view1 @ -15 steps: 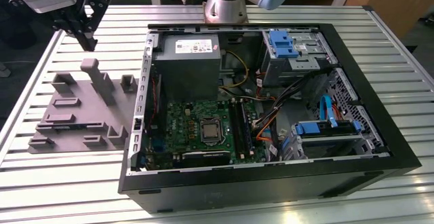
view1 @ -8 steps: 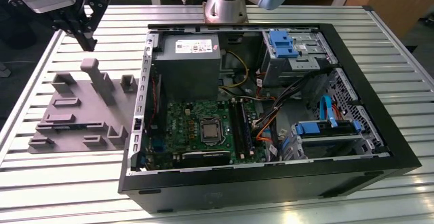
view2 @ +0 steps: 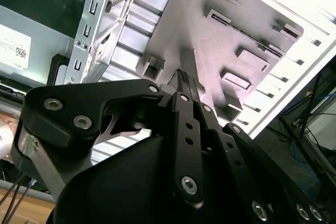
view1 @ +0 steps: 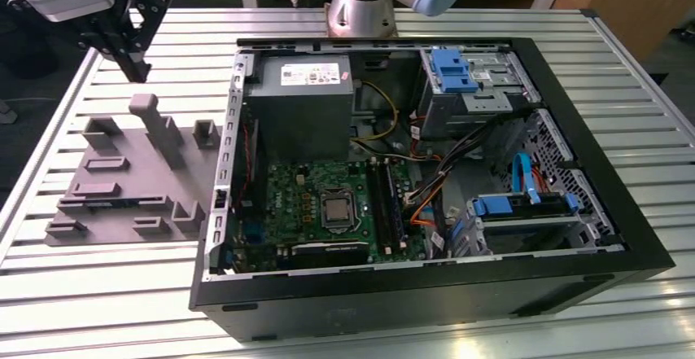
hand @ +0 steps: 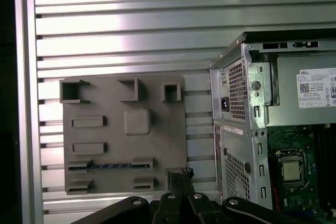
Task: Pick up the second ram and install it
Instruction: 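Reach for the second ram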
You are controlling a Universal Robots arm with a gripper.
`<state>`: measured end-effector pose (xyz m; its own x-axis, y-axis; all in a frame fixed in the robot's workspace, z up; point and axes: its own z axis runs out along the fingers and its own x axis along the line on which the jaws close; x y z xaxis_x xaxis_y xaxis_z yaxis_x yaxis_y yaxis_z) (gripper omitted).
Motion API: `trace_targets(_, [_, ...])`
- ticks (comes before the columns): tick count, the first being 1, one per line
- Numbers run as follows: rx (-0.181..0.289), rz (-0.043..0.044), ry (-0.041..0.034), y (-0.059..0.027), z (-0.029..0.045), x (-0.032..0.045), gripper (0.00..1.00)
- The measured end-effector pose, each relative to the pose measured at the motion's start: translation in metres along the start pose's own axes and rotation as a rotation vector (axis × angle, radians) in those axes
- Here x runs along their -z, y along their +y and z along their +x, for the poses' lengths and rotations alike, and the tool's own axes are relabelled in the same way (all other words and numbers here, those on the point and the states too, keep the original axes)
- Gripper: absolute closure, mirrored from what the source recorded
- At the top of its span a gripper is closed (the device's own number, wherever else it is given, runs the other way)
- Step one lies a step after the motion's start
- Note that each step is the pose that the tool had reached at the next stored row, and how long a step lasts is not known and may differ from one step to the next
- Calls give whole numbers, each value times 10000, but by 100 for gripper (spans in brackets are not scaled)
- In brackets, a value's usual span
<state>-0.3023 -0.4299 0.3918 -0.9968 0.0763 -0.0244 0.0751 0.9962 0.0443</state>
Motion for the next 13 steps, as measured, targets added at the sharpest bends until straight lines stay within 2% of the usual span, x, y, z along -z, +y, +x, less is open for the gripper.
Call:
trace_targets(7, [2, 0, -1, -13, 155, 2, 89])
trace_targets(8, [-1, 0, -1, -20, 255, 4, 89])
trace_targets(13, [1, 0, 0, -37, 470, 5, 89])
